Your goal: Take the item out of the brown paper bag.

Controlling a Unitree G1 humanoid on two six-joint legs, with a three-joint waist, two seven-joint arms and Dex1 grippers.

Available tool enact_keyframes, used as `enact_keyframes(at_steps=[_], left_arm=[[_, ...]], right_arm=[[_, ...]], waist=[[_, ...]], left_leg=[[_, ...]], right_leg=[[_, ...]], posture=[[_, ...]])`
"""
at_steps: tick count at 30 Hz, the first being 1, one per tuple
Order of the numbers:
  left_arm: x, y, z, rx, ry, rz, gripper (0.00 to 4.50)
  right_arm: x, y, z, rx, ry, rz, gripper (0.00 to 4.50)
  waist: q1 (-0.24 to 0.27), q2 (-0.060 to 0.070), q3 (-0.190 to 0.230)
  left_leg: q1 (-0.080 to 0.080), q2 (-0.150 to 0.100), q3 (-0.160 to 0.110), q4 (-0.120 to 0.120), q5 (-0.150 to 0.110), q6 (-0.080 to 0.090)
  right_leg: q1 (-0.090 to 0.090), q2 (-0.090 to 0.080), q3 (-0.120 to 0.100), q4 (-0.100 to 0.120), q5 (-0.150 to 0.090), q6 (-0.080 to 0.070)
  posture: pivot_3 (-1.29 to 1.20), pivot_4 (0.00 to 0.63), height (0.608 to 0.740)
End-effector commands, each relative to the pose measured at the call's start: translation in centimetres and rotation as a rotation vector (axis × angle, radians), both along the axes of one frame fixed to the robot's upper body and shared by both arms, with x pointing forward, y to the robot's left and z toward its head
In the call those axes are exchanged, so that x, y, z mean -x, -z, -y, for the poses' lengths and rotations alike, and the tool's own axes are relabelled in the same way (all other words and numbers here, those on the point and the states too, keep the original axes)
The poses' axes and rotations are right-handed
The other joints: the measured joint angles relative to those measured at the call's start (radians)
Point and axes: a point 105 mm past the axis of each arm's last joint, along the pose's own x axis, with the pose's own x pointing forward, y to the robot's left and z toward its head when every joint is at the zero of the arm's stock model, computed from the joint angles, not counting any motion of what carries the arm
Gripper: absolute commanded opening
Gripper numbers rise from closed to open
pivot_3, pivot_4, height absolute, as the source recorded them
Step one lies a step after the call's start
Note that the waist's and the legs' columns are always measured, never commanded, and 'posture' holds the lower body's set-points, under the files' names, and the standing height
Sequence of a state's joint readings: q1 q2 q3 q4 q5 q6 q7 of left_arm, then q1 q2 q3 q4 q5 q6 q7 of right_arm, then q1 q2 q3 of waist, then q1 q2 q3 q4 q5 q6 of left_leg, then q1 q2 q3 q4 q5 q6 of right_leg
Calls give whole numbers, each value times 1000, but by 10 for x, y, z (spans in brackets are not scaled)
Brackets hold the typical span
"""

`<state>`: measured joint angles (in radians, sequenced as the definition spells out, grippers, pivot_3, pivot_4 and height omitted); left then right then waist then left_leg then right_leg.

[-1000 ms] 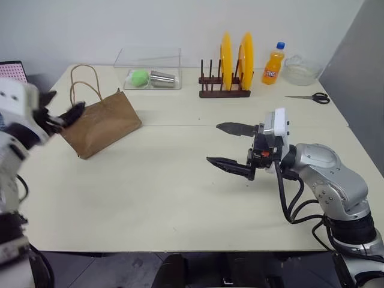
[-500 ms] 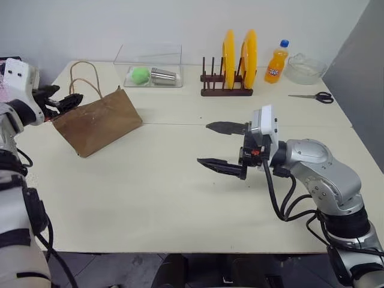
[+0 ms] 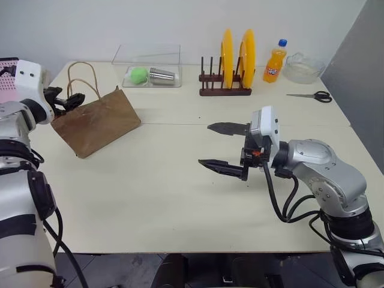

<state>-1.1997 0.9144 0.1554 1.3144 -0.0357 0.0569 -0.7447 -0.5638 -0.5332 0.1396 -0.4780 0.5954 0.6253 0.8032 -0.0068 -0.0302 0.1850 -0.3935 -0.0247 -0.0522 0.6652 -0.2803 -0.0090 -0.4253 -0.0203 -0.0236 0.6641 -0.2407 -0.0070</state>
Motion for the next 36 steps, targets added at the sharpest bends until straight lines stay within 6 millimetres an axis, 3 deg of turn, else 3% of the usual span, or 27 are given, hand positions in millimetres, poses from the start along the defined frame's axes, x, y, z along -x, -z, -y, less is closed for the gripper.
enact_keyframes(at_steps=[1, 8, 18, 36], left_arm=[[-3, -21, 0, 0, -34, 76, 2239], [-8, -29, 5, 21, -49, 116, 26], [-10, -65, 24, 3, 50, 203, 26], [-29, -122, 147, -12, 492, 318, 26]], right_arm=[[7, -12, 2, -16, -5, 45, 4500], [7, -14, 3, -10, 4, 46, 4500], [9, -11, 8, 2, 35, 31, 4500], [14, 17, 43, 102, 235, -42, 4500]], waist=[[0, 0, 0], [0, 0, 0], [0, 0, 0], [3, -1, 0]], left_leg=[[0, 0, 0, 0, 0, 0], [0, 0, 0, 0, 0, 0], [-1, 0, 0, 2, 0, 0], [-7, 0, 1, 12, 0, 0]], right_leg=[[0, 0, 0, 0, 0, 0], [0, 0, 0, 1, 0, 0], [0, 0, 0, 1, 0, 0], [0, 0, -3, 2, 1, 2]], posture=[[0, 150, 740], [0, 150, 740], [0, 150, 740], [0, 150, 740]])
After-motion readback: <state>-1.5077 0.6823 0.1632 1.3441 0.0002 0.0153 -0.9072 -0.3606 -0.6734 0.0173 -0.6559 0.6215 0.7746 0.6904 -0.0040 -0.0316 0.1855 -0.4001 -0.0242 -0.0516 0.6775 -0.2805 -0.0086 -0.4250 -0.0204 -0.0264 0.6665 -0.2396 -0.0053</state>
